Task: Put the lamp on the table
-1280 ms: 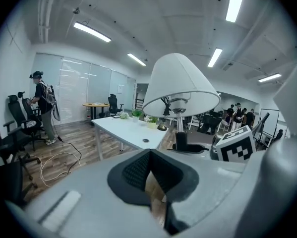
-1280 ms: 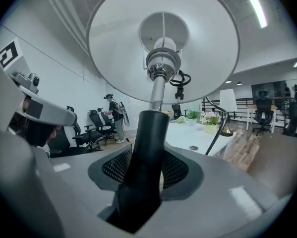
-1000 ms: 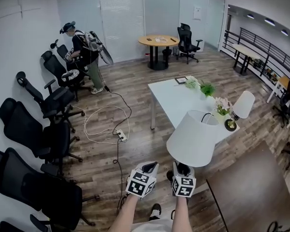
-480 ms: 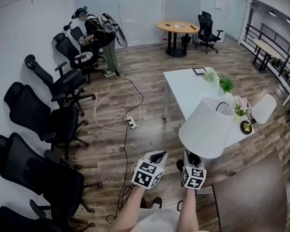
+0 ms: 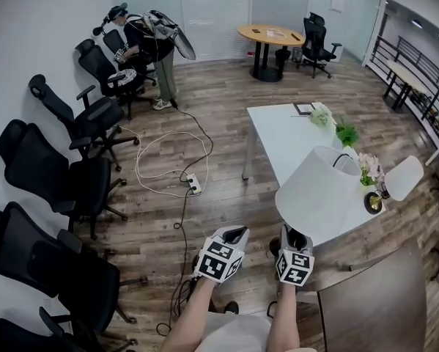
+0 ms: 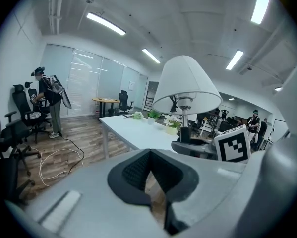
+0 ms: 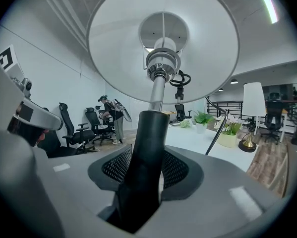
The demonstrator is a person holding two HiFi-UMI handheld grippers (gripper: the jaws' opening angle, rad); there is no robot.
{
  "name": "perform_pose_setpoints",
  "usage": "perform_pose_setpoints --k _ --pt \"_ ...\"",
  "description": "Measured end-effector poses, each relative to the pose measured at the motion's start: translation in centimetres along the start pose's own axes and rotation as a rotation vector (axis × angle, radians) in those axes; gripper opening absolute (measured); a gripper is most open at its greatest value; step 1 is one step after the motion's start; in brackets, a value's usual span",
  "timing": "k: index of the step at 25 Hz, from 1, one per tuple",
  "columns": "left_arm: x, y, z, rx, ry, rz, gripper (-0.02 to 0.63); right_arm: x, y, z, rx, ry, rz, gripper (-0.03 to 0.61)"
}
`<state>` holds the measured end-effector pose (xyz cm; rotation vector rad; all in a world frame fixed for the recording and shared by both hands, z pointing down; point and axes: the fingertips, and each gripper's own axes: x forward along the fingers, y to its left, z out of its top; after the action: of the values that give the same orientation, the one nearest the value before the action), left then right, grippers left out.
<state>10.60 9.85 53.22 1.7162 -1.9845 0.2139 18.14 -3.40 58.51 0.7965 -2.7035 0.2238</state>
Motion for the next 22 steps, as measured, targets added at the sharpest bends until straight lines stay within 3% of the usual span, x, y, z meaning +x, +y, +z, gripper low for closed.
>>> perform_pose_setpoints --k 10,22 --pt "6.6 5.1 6.5 0.061 0.0 -0.107 0.0 7.5 -1.7 4.3 0.028 -0.023 -0.1 0.198" --pt "12.7 10.1 12.8 0.177 0.023 -0.321 0.0 14.0 -2.1 8.7 0.078 -0.064 -0.294 0.198"
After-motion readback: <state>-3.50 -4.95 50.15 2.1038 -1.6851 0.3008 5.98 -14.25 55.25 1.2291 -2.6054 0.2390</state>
